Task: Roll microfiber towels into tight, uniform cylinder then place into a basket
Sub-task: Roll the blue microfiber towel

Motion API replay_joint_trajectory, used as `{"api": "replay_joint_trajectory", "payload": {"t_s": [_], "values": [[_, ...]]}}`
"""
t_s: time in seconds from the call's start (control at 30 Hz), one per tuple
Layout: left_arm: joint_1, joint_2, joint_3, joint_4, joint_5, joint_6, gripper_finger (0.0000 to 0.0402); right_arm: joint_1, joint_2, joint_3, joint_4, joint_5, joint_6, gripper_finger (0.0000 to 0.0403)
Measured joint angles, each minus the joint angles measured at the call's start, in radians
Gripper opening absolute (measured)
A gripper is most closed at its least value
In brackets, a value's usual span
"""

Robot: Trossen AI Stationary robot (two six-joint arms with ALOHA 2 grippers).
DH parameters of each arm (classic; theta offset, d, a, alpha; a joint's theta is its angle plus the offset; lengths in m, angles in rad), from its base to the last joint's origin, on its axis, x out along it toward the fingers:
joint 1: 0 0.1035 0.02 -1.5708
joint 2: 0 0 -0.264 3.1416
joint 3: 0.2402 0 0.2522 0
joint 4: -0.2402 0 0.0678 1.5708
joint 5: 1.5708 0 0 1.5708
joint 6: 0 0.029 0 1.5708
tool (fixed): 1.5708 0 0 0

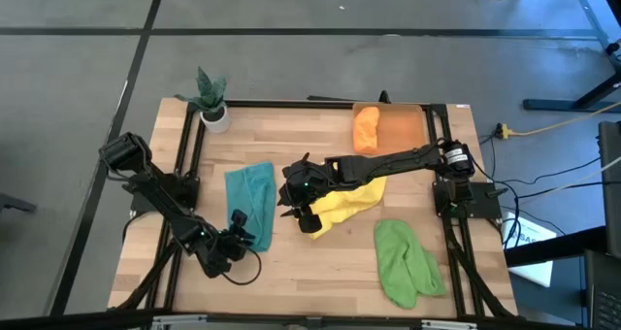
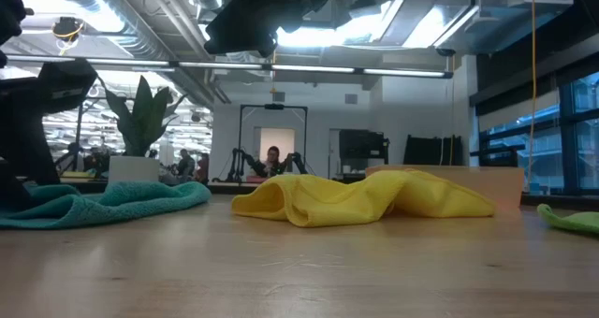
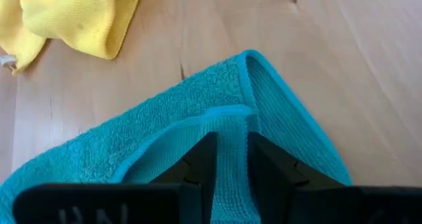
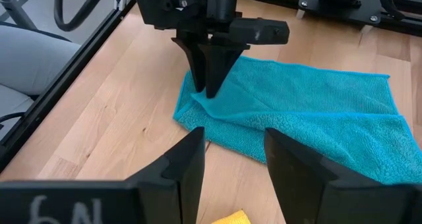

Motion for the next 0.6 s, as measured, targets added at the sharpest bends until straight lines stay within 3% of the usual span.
{"api": "replay_joint_trajectory", "payload": {"t_s": [0.13, 0.33, 0.6], "values": [[0.000, 0.000, 0.000, -0.008, -0.006, -0.047, 0.0062, 0.000, 0.000, 0.000, 0.000, 0.000, 0.000, 0.0157], [0.000, 0.000, 0.000, -0.008, -0.002, -0.047, 0.0008, 0.000, 0.000, 0.000, 0.000, 0.000, 0.000, 0.0157], [-0.010, -0.001, 0.058, -0.063, 0.019, -0.053, 0.0002, 0.000, 0.000, 0.000, 0.000, 0.000, 0.000, 0.0157]]}}
